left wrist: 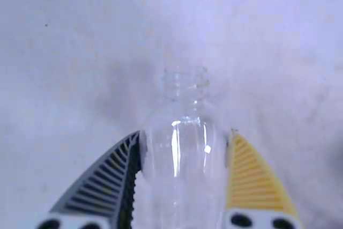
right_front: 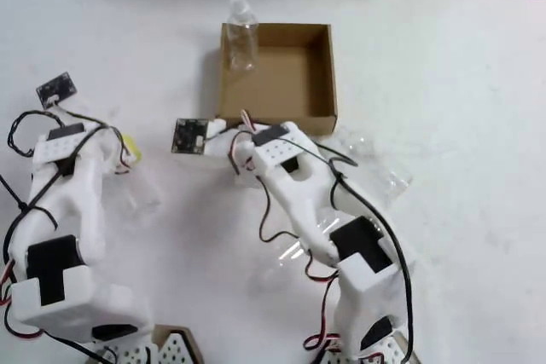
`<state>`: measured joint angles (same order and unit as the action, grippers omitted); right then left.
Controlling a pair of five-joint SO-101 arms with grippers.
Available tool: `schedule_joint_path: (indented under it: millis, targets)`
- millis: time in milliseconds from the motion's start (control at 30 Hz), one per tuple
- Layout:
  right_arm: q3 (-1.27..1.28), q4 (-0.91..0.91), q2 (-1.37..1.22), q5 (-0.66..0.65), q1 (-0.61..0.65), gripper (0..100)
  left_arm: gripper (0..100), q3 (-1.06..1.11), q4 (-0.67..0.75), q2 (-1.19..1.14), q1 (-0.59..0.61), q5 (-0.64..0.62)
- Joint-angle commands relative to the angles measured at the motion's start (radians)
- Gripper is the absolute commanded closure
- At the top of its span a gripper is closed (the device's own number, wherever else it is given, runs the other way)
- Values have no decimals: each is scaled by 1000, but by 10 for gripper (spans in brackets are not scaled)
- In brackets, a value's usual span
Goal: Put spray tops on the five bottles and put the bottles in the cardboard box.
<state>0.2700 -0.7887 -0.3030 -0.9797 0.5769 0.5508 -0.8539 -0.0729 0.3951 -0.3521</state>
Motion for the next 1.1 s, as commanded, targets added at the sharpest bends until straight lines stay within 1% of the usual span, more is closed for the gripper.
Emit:
schedule_joint_path:
  millis: [0,167,233,267,400,500,567,700,833,967,1067]
  targets:
    - [-37,-101,102,-11,-22,978,979,0,28,56,-4,14]
    - [-35,-326,286,-12,-30,981,979,0,41,56,-4,14]
    - [-34,-432,375,-18,-61,981,979,0,41,56,-4,14]
    - [-34,-481,420,-44,-81,981,979,0,41,56,-4,14]
    - [-21,-667,568,-199,-246,981,979,0,41,56,-4,14]
    - [46,-714,656,-308,-432,981,979,0,41,56,-4,14]
    - [121,-704,713,-396,-575,981,979,2,41,56,-4,14]
    - [287,-642,811,-620,-854,981,979,2,41,56,-4,14]
    - [456,-509,872,-806,-1101,981,979,17,46,58,-4,14]
    - [586,-352,878,-914,-1273,981,979,23,48,59,-4,14]
    - [649,-234,878,-965,-1346,981,979,25,48,59,-4,14]
